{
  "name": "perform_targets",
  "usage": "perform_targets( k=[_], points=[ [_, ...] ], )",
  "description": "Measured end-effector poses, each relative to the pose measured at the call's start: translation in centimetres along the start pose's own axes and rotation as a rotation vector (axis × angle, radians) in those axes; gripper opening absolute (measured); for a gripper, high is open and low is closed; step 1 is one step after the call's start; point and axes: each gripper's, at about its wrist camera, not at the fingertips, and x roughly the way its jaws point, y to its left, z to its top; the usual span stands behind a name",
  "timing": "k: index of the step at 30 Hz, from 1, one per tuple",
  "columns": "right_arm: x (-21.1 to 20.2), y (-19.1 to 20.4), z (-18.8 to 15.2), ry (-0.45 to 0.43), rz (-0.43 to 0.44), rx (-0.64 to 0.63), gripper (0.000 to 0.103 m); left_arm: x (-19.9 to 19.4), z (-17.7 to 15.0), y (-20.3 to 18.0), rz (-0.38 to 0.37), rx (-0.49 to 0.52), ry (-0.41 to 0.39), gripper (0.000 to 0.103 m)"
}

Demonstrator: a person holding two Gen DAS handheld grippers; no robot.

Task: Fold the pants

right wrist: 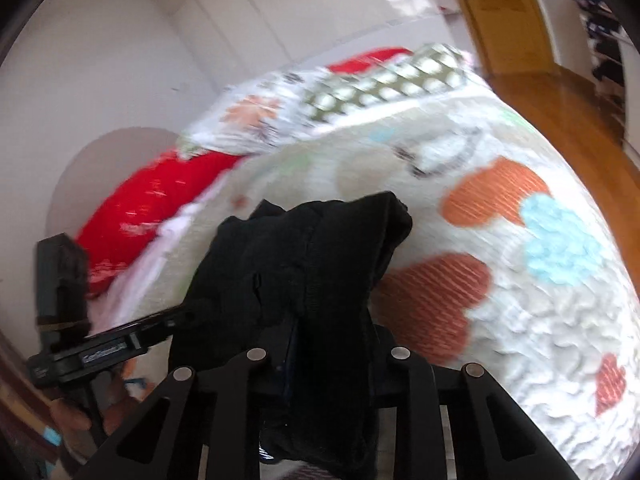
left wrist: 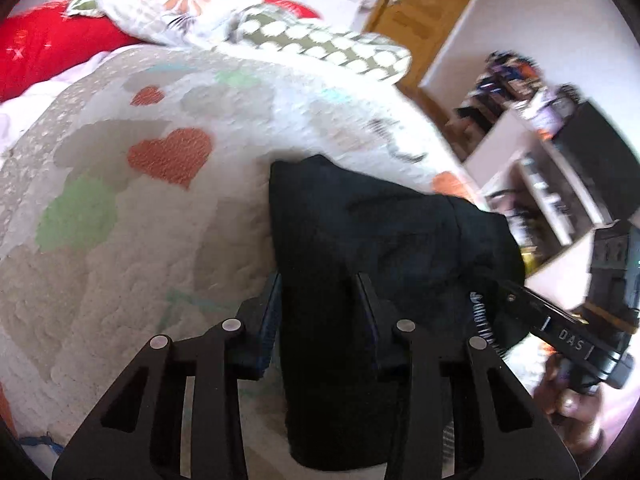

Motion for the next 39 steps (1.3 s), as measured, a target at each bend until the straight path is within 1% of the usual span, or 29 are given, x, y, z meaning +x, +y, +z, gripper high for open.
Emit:
perform_targets(
  k=[1,2,4,8,9,13,17,18,19,20,21,26,33,39],
  points=[
    [0.9,-0.6,-0.1,0.030,-0.038,0.003,0.027,0.7,-0.2,0.2,0.020,-0.004,0.014,0.036],
    [1.9,-1.2,-0.4,0.061,-0.096,-0.006,0.036,1.2,-0.3,0.3,0.023,-0.011,0.024,0.036],
    [2.1,-1.6,-0.5,0.061,-0.134,-0.009,0.046,0.7,-0.5,0.0,0.045,0.001,-0.002,0.038],
    [-1.4,-0.7,-0.2,-0.048,-0.205,-0.040,0.047,-0.8,-0.6,-1.3,0.131,0.063,-0.047,0.037],
    [-2.4,-0.2,0.0,-0.079,-0.218,-0.055,0.047,-1.2,-0.7,-1.5,0.140,0.067,-0.059,0.037],
    [-4.9,2.1,-0.2,-0.131,-0.188,-0.116,0.047,-2.4,-1.0,-2.4,0.167,0.069,-0.099,0.037],
    [-5.5,4.0,-1.0,-0.151,-0.218,-0.188,0.047,-3.6,-1.5,-3.3,0.213,0.074,-0.143,0.038],
    [-5.4,4.5,-1.2,-0.151,-0.220,-0.198,0.047,-3.8,-1.6,-3.5,0.224,0.077,-0.150,0.046],
    [-5.4,4.8,-1.5,-0.150,-0.222,-0.206,0.047,-4.1,-1.8,-3.8,0.227,0.081,-0.155,0.059],
    [-5.3,5.0,-1.6,-0.145,-0.226,-0.213,0.047,-4.4,-2.0,-3.9,0.225,0.083,-0.167,0.063],
    [-5.3,5.2,-1.8,-0.144,-0.226,-0.216,0.047,-4.7,-2.2,-4.1,0.223,0.084,-0.182,0.065],
    [-5.8,5.9,-2.5,-0.148,-0.220,-0.218,0.048,-5.6,-2.8,-4.8,0.232,0.095,-0.191,0.065],
    [-6.7,6.4,-2.8,-0.150,-0.216,-0.222,0.048,-6.8,-3.6,-5.0,0.232,0.074,-0.198,0.065],
    [-7.2,6.9,-3.4,-0.148,-0.203,-0.226,0.048,-7.8,-4.3,-5.8,0.245,0.105,-0.222,0.065]
  ],
)
